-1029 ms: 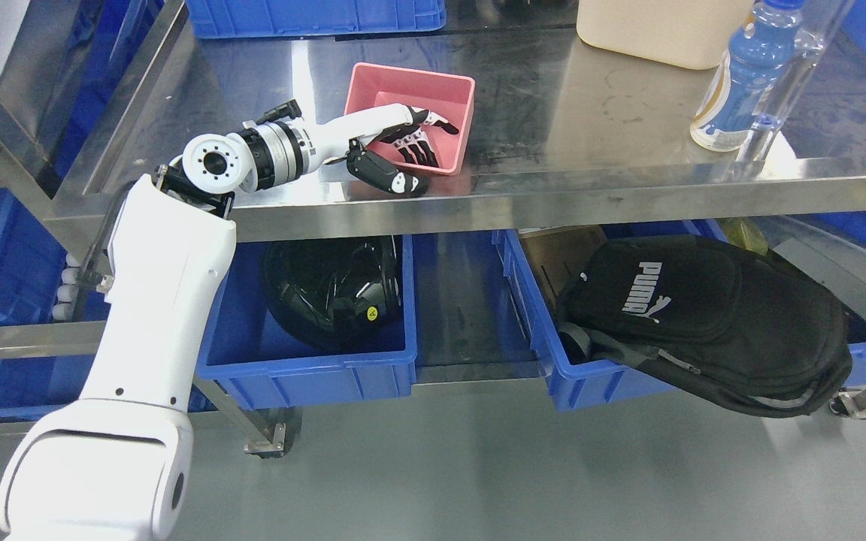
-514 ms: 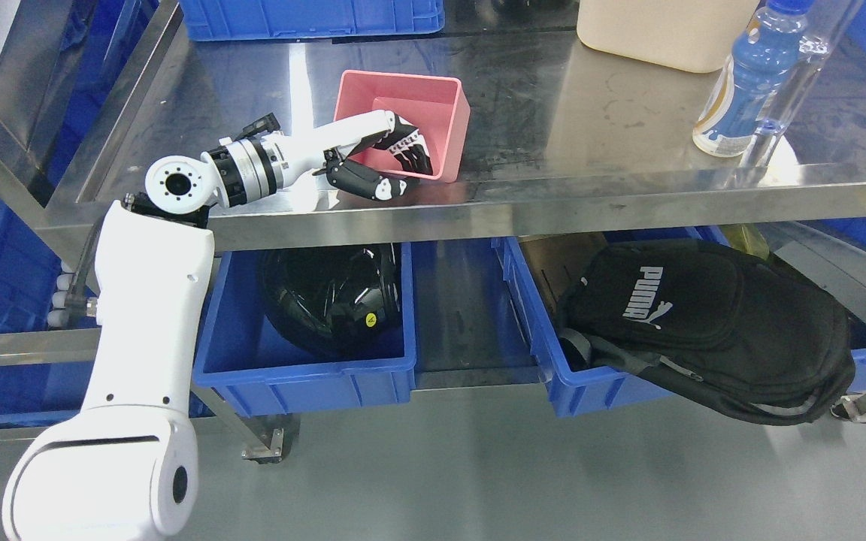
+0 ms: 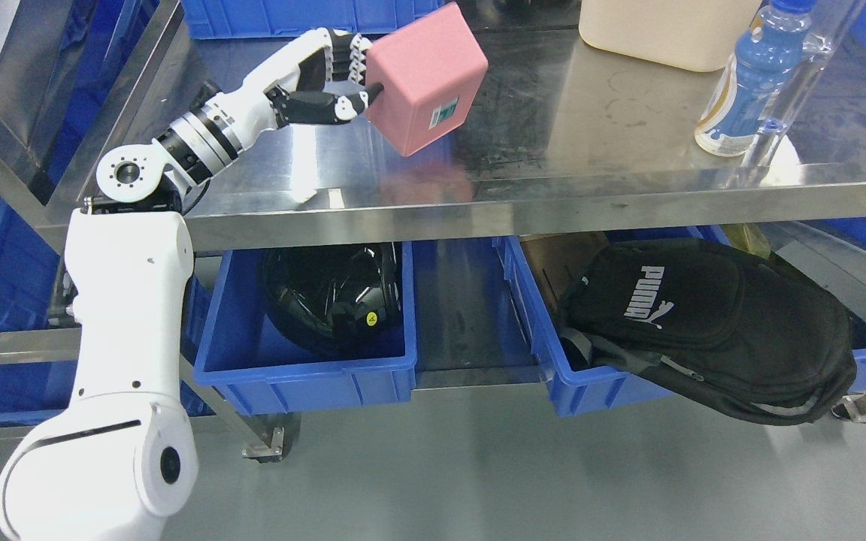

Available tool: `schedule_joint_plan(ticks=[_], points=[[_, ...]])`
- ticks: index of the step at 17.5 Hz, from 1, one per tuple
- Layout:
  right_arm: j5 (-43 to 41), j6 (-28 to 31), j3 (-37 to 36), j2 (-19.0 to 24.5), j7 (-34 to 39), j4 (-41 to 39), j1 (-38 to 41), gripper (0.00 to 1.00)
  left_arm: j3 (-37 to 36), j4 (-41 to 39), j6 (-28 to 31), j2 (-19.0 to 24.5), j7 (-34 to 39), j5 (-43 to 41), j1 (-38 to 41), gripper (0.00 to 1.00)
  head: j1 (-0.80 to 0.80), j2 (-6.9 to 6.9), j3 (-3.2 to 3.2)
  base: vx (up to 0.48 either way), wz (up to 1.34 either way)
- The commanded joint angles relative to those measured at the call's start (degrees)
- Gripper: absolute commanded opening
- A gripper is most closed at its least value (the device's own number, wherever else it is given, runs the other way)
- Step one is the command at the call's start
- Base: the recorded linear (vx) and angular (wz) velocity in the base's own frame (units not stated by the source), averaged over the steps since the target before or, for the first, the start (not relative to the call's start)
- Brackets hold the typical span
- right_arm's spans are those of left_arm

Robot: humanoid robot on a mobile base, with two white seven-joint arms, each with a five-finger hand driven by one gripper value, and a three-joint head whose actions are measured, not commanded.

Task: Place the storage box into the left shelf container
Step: 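Lift the pink box up off the shelf with the left hand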

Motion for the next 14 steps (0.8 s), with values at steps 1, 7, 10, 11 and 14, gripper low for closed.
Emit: schedule_joint_plan(ticks=[1, 7, 10, 11, 14], points=[[0.09, 0.03, -0.26, -1.0, 0.01, -1.0, 0.7, 1.0, 3.3, -0.72, 0.39, 0.71, 2.45, 22.42, -1.3, 0.0, 0.0, 0.0, 0.0, 0.0, 0.0], [0.09, 0.03, -0.26, -1.0, 0.01, -1.0, 0.7, 1.0, -7.85, -20.47, 0.03, 0.71, 14.21, 35.48, 8.16, 0.0, 0.0, 0.0, 0.0, 0.0, 0.0], [0.09, 0.03, -0.26, -1.0, 0.01, -1.0, 0.7, 1.0, -15.68, -35.41, 0.3, 0.71, 21.69, 35.48, 21.16, 0.0, 0.0, -0.01, 0.0, 0.0, 0.01], [0.09, 0.03, -0.26, -1.0, 0.01, -1.0, 0.7, 1.0, -16.48, -38.41, 0.21, 0.71, 22.23, 35.48, 24.24, 0.0, 0.0, -0.01, 0.0, 0.014, 0.07], [0.09, 0.03, -0.26, -1.0, 0.01, -1.0, 0.7, 1.0, -18.85, -41.51, -1.45, 0.71, 22.23, 35.74, 28.75, 0.0, 0.0, -0.01, 0.0, 0.023, 0.2]])
